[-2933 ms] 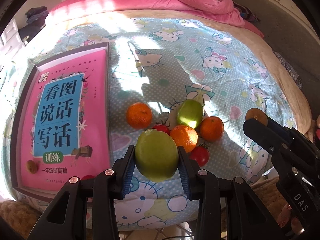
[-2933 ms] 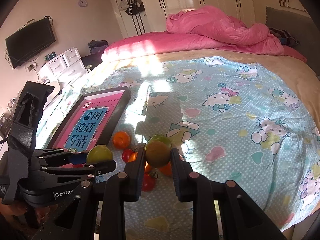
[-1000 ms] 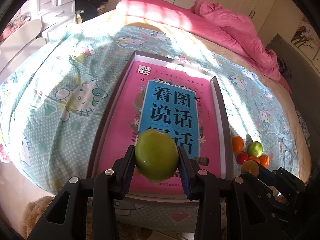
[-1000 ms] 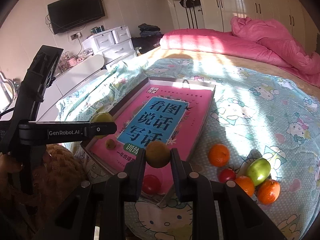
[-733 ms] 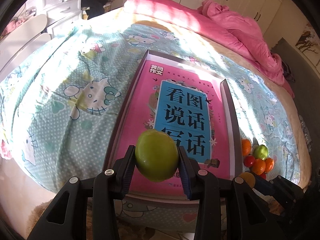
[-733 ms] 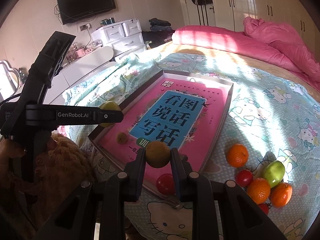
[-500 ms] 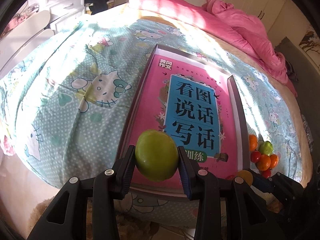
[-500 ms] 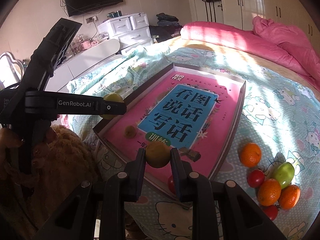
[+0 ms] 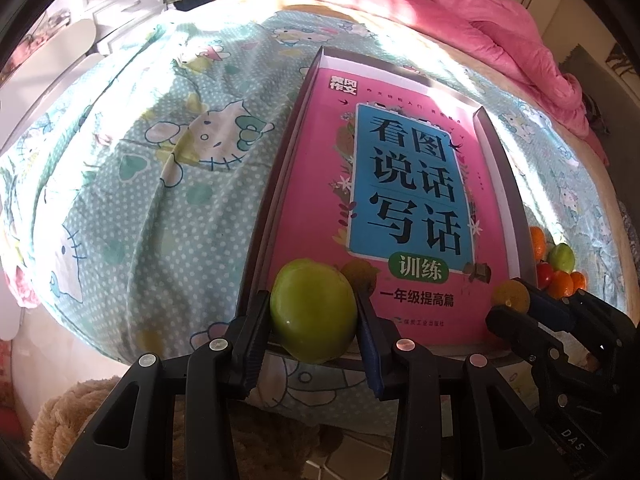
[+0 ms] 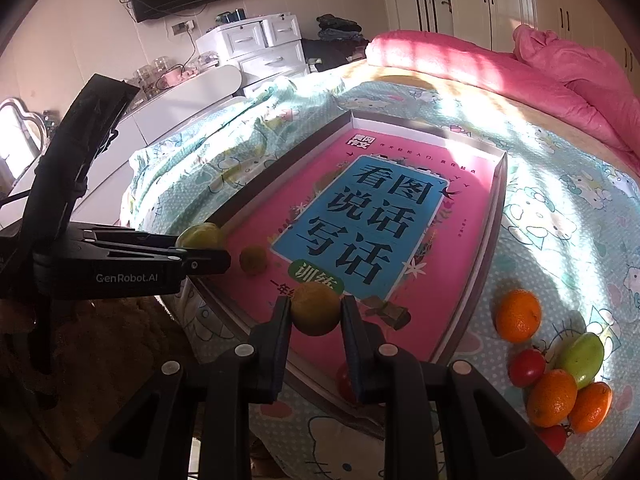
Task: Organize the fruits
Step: 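Lower the green apple and the brown fruit toward the book's edge with both tools, then open the left tool to release the green apple while the right tool releases the brown fruit, then move both open tools back over the fruit cluster on the sheet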
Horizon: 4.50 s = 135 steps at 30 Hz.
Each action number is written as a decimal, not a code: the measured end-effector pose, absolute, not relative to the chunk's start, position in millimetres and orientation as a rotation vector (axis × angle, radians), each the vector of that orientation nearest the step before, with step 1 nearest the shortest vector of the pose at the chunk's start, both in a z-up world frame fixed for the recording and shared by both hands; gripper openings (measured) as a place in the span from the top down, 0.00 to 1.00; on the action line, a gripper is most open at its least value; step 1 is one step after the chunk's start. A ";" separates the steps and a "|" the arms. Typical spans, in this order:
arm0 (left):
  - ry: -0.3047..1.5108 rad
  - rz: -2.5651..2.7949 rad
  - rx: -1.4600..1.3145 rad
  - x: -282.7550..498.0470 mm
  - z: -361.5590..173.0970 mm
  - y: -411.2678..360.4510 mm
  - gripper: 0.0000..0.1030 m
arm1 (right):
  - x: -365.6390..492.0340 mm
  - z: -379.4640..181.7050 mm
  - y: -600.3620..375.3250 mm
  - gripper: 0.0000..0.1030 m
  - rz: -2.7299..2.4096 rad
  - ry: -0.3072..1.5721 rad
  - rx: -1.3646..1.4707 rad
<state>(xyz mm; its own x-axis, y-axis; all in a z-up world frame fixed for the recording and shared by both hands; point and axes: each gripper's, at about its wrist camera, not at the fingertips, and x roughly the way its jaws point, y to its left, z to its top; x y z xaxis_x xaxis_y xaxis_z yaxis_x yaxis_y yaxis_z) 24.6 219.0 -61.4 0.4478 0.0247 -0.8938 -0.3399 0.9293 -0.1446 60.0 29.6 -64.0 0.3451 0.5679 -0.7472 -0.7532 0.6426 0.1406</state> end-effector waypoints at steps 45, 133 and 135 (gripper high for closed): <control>1.111 0.194 -0.311 41.0 -75.5 209.2 0.59 | 62.2 -93.6 50.1 0.75 0.901 0.969 -0.284; 0.887 -0.048 -0.030 59.9 17.5 59.2 0.25 | 73.0 -3.3 -127.2 0.39 0.607 0.730 0.089; 0.889 -0.063 -0.015 62.2 17.2 52.4 0.25 | 71.5 -3.4 -130.3 0.39 0.603 0.730 0.092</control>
<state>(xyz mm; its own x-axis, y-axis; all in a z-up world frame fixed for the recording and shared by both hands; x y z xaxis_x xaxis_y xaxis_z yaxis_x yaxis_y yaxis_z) 62.2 52.4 17.2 0.6287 -0.0611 -0.7752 0.0489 0.9980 -0.0390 71.5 -130.3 -3.4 0.5844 0.5471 -0.5992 -0.4847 0.8277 0.2829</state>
